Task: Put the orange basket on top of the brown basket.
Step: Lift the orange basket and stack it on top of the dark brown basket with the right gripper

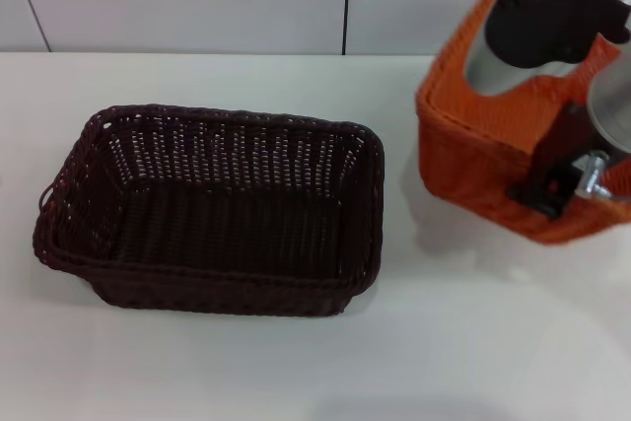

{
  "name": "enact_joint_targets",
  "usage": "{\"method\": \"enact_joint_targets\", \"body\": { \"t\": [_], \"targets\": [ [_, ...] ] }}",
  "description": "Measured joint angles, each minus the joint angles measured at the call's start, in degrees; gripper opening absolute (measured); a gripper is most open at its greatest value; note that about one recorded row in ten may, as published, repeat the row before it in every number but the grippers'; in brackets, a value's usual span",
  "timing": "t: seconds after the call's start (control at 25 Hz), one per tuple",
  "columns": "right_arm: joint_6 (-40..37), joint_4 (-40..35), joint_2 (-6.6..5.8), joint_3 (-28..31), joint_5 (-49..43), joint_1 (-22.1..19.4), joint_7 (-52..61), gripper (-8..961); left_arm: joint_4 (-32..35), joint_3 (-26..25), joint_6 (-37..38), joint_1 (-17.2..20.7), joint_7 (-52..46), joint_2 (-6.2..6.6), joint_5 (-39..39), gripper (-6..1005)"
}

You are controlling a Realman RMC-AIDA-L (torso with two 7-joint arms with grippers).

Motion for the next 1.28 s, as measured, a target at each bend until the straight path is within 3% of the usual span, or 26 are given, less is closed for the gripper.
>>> {"method": "enact_joint_targets", "body": {
  "t": [0.24, 0.36, 0.64, 1.08, 1.28],
  "targets": [
    [1.74, -5.1, 0.03, -5.11, -3.48, 0.58, -6.5, 141, 1.19, 0.0, 0.01, -0.6, 0.0, 0.0, -0.3, 801],
    [4.7, -10.33, 0.16, -10.5, -3.65, -0.54, -18.08, 143, 1.58, 0.29, 0.0, -0.64, -0.06, -0.06, -0.37, 801],
    [11.58, -12.5, 0.0, -16.47, -3.66, -3.66, -32.48, 147, 2.26, 1.5, 0.09, -0.65, -3.34, -0.04, 0.06, 801],
    [18.82, -7.31, -3.44, -21.95, -3.48, -5.94, -48.23, 153, 3.29, 2.68, 2.4, -0.61, -4.76, -0.14, -0.22, 800],
    [23.0, -4.87, -3.51, -24.7, -3.18, -6.2, -50.26, 156, 3.69, 2.78, 2.31, -1.12, -5.31, -0.18, -0.17, 800]
  ]
}}
